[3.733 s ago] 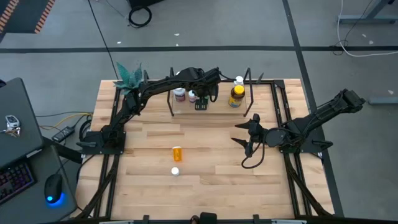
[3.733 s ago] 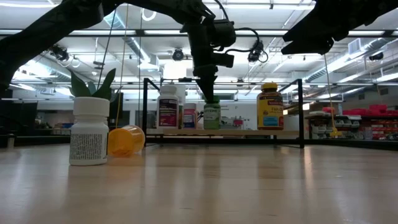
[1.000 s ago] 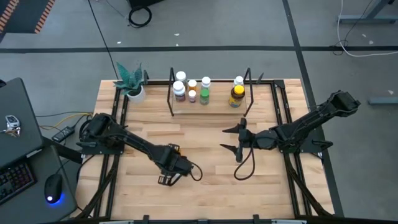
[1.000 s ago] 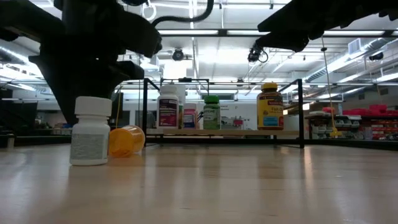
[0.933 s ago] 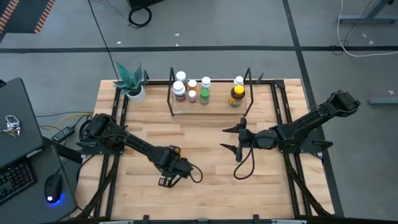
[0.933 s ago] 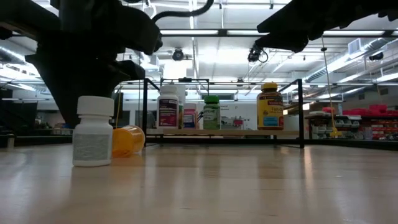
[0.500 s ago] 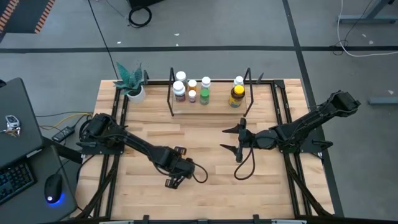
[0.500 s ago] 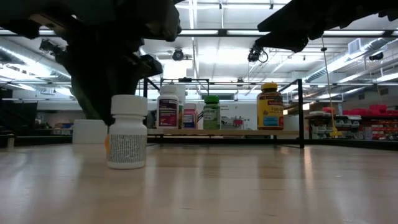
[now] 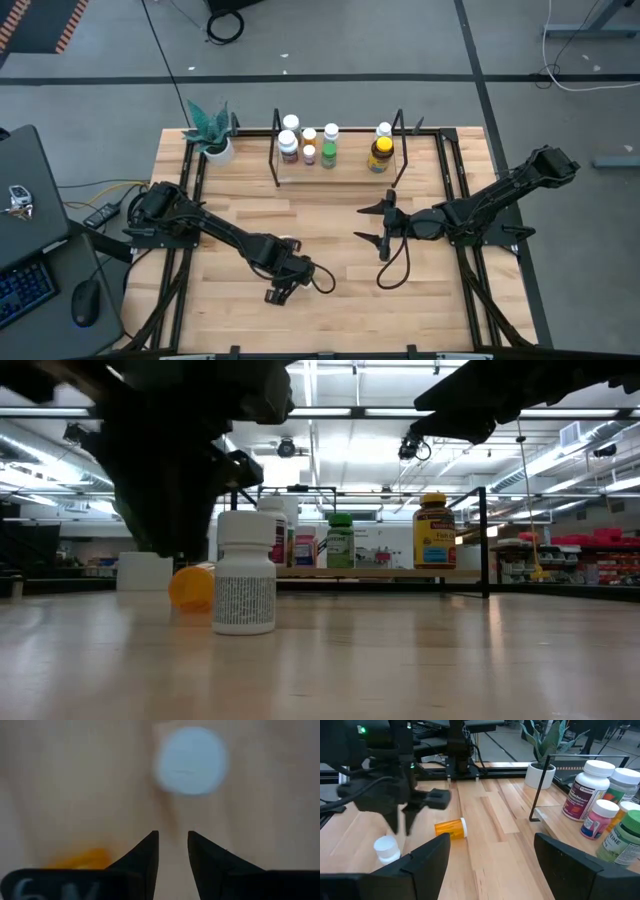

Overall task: Pick and place medicine bottles onto shelf by color
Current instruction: Put the white pill bottle on the shelf

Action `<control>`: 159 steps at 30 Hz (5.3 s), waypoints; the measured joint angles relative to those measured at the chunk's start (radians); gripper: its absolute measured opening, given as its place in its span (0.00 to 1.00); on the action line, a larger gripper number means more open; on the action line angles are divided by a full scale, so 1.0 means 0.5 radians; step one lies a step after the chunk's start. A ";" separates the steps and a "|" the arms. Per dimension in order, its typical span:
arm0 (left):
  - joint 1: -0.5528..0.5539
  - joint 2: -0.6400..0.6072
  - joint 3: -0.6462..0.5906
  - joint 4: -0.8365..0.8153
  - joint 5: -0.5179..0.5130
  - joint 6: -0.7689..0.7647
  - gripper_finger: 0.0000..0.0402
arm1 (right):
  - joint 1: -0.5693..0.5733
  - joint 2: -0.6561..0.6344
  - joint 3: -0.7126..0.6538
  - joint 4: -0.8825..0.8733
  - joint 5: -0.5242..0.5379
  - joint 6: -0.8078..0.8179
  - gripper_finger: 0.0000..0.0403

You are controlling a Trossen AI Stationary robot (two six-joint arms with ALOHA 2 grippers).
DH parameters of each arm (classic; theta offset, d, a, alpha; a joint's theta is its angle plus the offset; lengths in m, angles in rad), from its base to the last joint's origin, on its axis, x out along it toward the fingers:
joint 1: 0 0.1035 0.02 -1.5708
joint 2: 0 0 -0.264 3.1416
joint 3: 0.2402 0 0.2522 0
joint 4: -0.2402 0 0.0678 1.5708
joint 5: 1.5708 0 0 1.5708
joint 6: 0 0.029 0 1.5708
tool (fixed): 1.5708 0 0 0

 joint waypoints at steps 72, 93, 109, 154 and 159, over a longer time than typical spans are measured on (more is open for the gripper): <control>0.111 -1.417 -1.284 1.150 -0.547 0.218 0.05 | 0.074 1.382 1.633 -1.402 -0.898 -0.330 0.74; 0.021 -2.203 -1.720 1.172 -0.764 0.050 0.04 | 0.002 1.638 2.172 -1.732 -1.092 -0.570 0.74; 0.033 -2.174 -1.707 1.243 -0.776 0.040 0.03 | -0.022 1.621 2.167 -1.758 -1.016 -0.571 0.74; 0.009 -2.172 -1.707 1.173 -0.623 -0.121 0.08 | -0.018 1.629 1.951 -1.587 -1.097 -0.397 0.74; 0.012 -2.172 -1.707 1.173 -0.625 -0.118 0.06 | 0.000 1.629 1.904 -1.484 -1.201 -0.344 0.74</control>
